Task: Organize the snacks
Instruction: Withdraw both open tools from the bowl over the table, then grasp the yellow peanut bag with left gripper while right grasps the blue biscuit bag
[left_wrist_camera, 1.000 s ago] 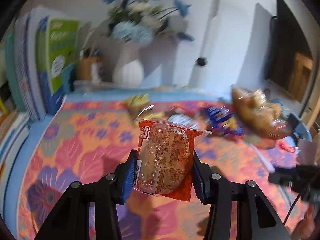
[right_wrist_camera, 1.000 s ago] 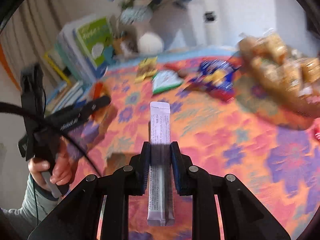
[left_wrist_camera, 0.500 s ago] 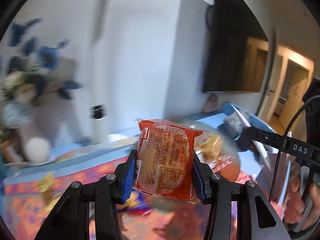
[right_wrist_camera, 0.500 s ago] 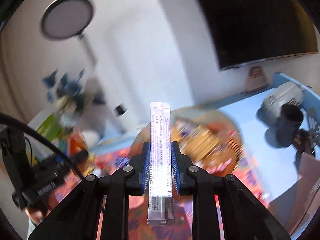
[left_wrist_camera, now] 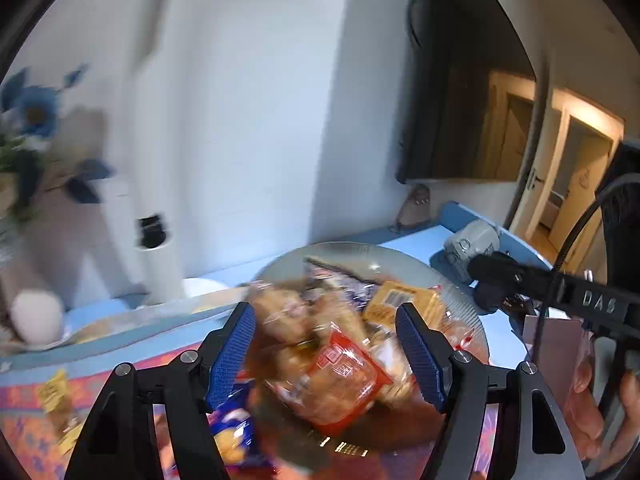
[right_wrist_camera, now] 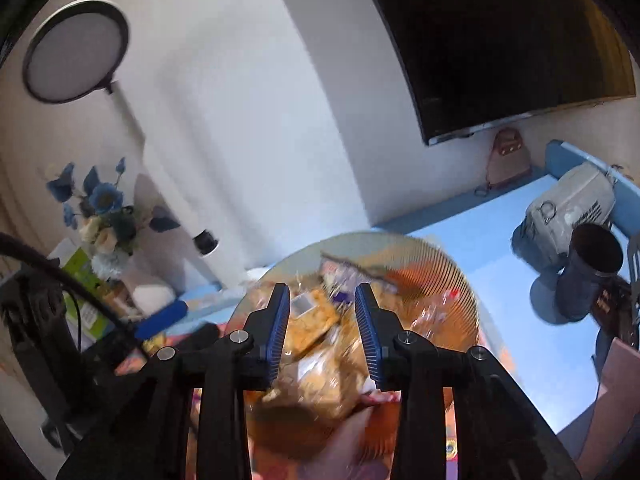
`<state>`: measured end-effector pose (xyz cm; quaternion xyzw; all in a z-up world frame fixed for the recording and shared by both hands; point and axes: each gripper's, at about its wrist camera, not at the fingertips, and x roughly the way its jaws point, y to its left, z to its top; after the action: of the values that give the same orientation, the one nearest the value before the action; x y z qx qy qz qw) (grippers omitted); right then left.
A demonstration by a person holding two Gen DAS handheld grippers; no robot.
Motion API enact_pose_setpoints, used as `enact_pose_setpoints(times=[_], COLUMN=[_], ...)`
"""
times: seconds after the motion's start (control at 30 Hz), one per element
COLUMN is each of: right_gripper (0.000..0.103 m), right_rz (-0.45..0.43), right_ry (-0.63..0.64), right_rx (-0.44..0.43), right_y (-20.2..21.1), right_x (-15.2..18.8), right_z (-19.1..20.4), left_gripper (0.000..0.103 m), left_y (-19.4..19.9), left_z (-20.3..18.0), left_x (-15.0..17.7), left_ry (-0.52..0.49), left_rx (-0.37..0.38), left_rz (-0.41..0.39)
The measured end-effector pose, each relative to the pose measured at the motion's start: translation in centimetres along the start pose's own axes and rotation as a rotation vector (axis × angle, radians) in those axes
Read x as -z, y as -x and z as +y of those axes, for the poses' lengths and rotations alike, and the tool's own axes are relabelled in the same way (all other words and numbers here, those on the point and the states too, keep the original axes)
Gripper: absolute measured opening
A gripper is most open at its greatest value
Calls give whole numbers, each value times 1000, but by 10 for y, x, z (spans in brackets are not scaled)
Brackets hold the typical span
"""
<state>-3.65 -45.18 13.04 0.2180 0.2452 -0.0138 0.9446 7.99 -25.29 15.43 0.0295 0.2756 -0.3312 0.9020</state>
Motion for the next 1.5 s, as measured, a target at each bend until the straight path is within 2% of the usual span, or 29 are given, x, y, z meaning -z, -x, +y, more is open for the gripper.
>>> enact_pose_setpoints(times=[0.17, 0.4, 0.5, 0.63, 0.77, 0.83, 0.9, 0.93, 0.97, 1.03, 1.17, 1.33, 1.5], right_gripper=[34, 34, 34, 34, 34, 34, 39, 43, 66, 93, 96, 98, 102], right_rz=[21, 66, 68, 127, 166, 91, 98, 88, 69, 34, 28, 61, 57], right_ry=[67, 220, 264, 307, 328, 370, 335, 323, 302, 296, 380, 449, 430], right_rx=[-56, -199, -210, -198, -161, -55, 12, 10, 9, 19, 31, 63, 83], right_y=[19, 33, 25, -9, -48, -56, -61, -59, -55, -48, -45, -55, -54], right_x=[22, 62, 88, 133, 165, 182, 184, 182, 182, 180, 186, 191, 189], right_z=[39, 131, 159, 178, 175, 171, 164, 163, 159, 157, 171, 185, 181], left_gripper=[71, 75, 75, 75, 75, 75, 75, 75, 76, 83, 86, 87, 87], left_y=[71, 170, 195, 191, 163, 148, 129, 125, 126, 123, 121, 124, 128], left_z=[43, 111, 138, 173, 189, 195, 203, 202, 198, 190, 179, 187, 205], left_x=[18, 61, 92, 135, 166, 183, 193, 192, 191, 188, 186, 187, 191], left_ry=[66, 180, 256, 323, 337, 347, 399, 390, 375, 340, 286, 317, 421], left_rx=[-62, -227, -318, -421, -426, -388, -409, -391, -385, -403, -418, -432, -345], left_rz=[-38, -99, -138, -110, -47, -23, 92, 105, 96, 100, 104, 107, 102])
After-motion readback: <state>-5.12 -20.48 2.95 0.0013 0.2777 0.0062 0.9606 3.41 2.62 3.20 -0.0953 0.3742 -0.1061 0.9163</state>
